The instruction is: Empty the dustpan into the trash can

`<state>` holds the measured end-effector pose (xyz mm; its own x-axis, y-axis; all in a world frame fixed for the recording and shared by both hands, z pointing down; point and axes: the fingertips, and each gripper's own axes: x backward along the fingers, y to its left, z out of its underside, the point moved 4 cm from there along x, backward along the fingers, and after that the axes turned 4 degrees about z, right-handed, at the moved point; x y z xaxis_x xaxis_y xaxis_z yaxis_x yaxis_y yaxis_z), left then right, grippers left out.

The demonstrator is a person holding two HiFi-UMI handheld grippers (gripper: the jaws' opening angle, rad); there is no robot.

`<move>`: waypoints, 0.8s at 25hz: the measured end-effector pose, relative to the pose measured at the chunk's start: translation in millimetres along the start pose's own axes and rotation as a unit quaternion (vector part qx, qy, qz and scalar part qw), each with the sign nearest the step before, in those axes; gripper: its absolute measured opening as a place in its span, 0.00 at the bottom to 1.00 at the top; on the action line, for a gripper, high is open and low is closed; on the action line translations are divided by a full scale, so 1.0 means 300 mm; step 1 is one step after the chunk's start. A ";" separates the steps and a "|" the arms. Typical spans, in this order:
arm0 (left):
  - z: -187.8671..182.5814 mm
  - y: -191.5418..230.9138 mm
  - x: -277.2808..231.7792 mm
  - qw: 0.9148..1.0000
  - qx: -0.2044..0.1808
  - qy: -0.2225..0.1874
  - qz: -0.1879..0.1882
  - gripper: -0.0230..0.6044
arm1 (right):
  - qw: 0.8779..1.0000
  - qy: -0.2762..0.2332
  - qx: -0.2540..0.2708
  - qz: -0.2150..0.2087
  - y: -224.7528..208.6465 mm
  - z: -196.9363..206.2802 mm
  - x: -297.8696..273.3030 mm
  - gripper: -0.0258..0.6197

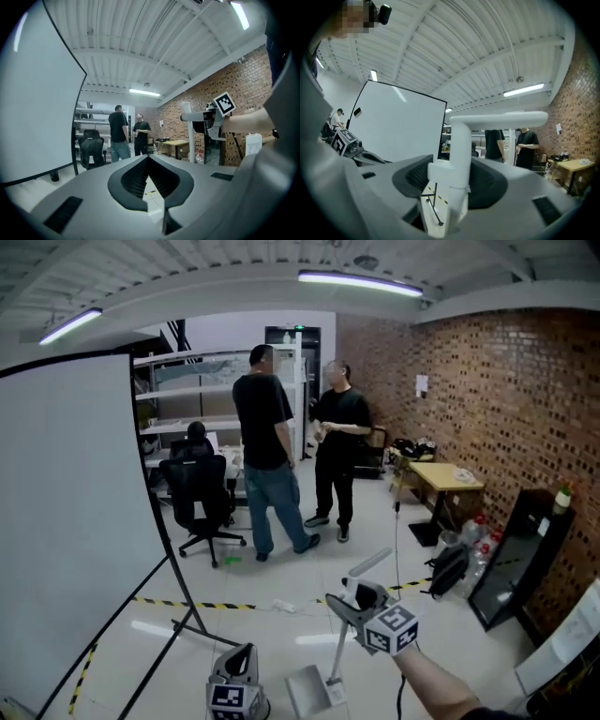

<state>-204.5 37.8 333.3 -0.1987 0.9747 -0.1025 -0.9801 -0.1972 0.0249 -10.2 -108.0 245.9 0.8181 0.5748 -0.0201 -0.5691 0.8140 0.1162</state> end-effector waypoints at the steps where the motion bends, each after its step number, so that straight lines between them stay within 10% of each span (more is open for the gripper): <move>1: -0.002 -0.021 -0.026 1.000 -0.004 0.004 0.005 0.03 | 1.000 0.002 0.002 0.002 -0.022 0.014 0.010 0.41; 20: -0.124 -0.645 -0.672 0.994 -0.079 0.062 0.044 0.03 | 0.999 0.008 -0.030 -0.027 -0.621 0.222 0.252 0.41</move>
<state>24.9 -124.6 312.1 -0.2734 0.9343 -0.2289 -0.9453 -0.3050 -0.1158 163.1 -221.8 288.8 0.8468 0.5305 -0.0397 -0.5283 0.8473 0.0549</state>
